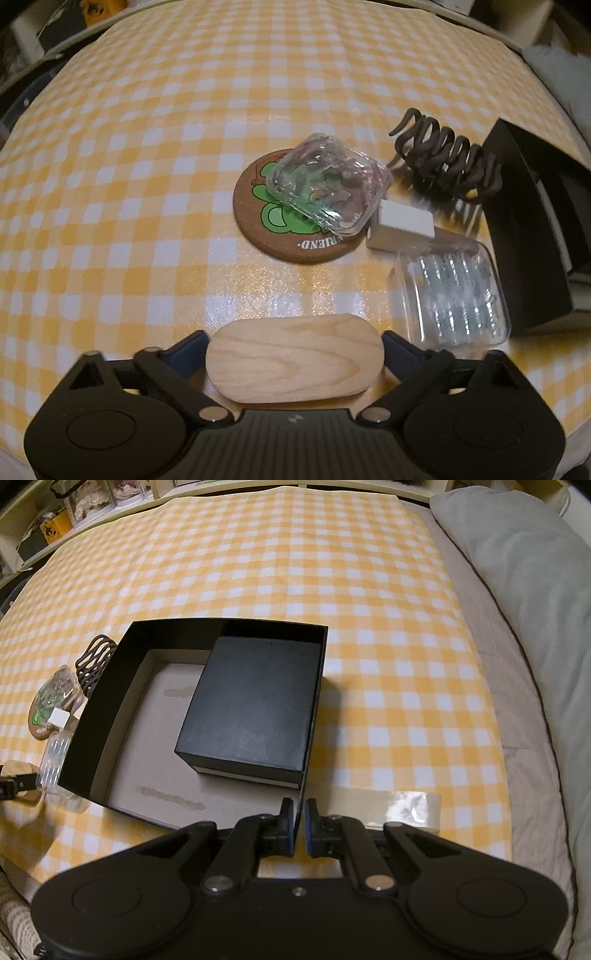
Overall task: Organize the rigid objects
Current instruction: 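Carry the wooden piece with the left gripper over the tray, then lower the wooden piece beside the black box and open the left gripper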
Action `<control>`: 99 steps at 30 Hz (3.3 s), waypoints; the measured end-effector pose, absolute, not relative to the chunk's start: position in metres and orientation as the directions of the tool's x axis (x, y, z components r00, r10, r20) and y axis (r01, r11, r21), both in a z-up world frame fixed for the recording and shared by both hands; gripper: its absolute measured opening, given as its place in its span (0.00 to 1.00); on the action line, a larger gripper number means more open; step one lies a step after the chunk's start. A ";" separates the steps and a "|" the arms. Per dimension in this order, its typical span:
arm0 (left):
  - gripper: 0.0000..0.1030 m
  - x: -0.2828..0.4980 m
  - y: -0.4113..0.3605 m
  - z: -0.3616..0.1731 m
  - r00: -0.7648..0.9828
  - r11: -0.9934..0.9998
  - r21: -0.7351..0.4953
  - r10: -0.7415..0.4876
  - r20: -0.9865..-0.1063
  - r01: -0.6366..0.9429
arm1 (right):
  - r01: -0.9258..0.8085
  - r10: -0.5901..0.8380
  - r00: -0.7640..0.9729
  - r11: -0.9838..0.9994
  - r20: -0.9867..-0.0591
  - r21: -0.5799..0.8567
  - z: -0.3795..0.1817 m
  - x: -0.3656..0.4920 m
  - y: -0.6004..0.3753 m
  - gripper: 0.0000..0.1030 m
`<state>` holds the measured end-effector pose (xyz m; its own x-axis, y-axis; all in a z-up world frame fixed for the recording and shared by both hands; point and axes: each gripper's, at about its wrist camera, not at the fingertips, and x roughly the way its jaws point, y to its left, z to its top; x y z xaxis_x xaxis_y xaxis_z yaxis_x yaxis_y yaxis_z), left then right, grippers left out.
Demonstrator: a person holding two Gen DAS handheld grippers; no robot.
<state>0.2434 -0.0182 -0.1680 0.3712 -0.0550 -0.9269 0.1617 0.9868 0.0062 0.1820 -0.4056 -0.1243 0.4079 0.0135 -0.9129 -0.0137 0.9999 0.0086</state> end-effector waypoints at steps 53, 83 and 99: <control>0.96 0.227 -0.248 -0.138 0.282 0.807 -0.458 -0.569 -0.772 0.373 | 0.115 0.094 0.460 0.980 -0.883 0.165 -0.122 0.214 -0.418 0.05; 0.53 0.228 -0.238 -0.148 0.257 0.828 -0.382 -0.507 -0.823 0.411 | 0.120 0.086 0.456 0.980 -0.886 0.157 -0.122 0.215 -0.417 0.05; 0.92 0.210 -0.225 -0.107 0.282 0.783 -0.362 -0.546 -0.789 0.506 | 0.119 0.088 0.456 0.980 -0.885 0.159 -0.122 0.214 -0.418 0.05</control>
<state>0.2097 -0.2251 -0.1072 0.2816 -0.5464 -0.7888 0.5058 0.7831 -0.3618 0.2143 -0.4180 -0.1217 0.4564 0.0876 -0.8854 0.1194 0.9801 0.1585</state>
